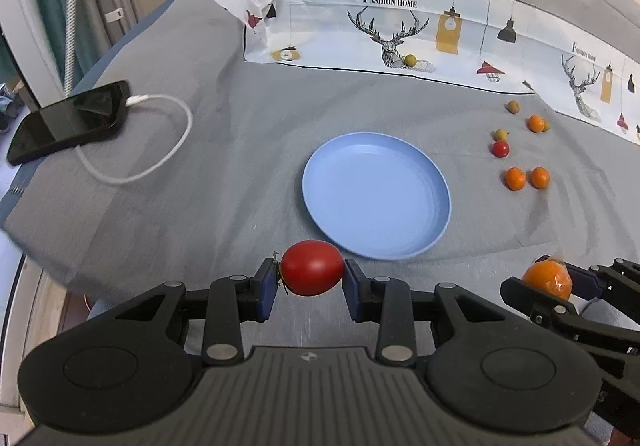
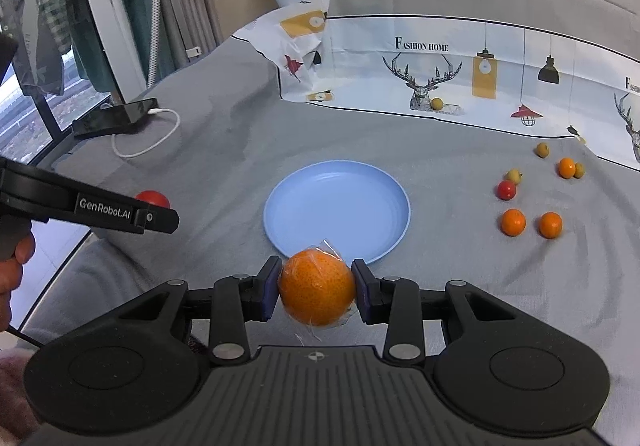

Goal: Organize fruits
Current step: 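Carry both fruits over the blue plate and open both tools, then lift both tools away from the plate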

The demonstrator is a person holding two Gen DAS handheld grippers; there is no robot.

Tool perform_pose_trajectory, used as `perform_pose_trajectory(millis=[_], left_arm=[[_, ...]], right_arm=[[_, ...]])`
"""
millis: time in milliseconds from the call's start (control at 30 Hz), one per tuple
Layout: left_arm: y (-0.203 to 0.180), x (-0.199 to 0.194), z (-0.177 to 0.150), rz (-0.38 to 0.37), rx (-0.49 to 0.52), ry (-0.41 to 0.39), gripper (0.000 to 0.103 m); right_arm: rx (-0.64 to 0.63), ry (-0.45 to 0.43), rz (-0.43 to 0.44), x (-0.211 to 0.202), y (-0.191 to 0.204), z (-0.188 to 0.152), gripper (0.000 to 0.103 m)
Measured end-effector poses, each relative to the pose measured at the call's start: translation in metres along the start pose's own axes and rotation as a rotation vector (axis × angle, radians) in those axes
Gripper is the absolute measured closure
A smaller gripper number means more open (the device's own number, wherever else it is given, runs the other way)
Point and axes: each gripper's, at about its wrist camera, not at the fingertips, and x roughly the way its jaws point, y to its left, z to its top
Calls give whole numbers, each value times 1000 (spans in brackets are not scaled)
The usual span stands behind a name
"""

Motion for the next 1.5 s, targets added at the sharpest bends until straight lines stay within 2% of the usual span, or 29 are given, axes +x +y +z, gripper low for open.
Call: perform_pose_trajectory(millis=[600, 900, 967, 1000, 1033, 1067, 1100, 1133, 1167, 1333, 1500], left_arm=[[-26, 143, 65, -4, 56, 146, 64], [-27, 190, 78, 21, 64, 202, 64], [-25, 192, 81, 23, 65, 195, 55], [-24, 191, 82, 18, 64, 188, 29], [-22, 188, 83, 14, 57, 181, 3], [-20, 184, 84, 14, 46, 164, 1], [-18, 178, 84, 13, 35, 137, 0], [-18, 173, 85, 8, 39, 126, 0], [-18, 168, 85, 5, 46, 128, 0], [-18, 133, 68, 6, 49, 112, 0], [-16, 80, 32, 36, 47, 59, 0]], right_arm=[[34, 123, -40, 137, -39, 32, 63], [17, 177, -37, 184, -47, 33, 63], [9, 179, -34, 190, -47, 35, 62], [1, 179, -31, 190, -46, 35, 61], [-5, 175, -31, 191, -45, 37, 52], [-9, 171, -31, 190, -44, 39, 38], [-15, 161, -38, 188, -43, 43, 31], [-22, 149, -45, 185, -42, 45, 20], [-30, 137, -54, 181, -41, 47, 15], [-67, 124, -86, 145, -33, 43, 4], [-63, 125, -85, 97, -18, 23, 3]])
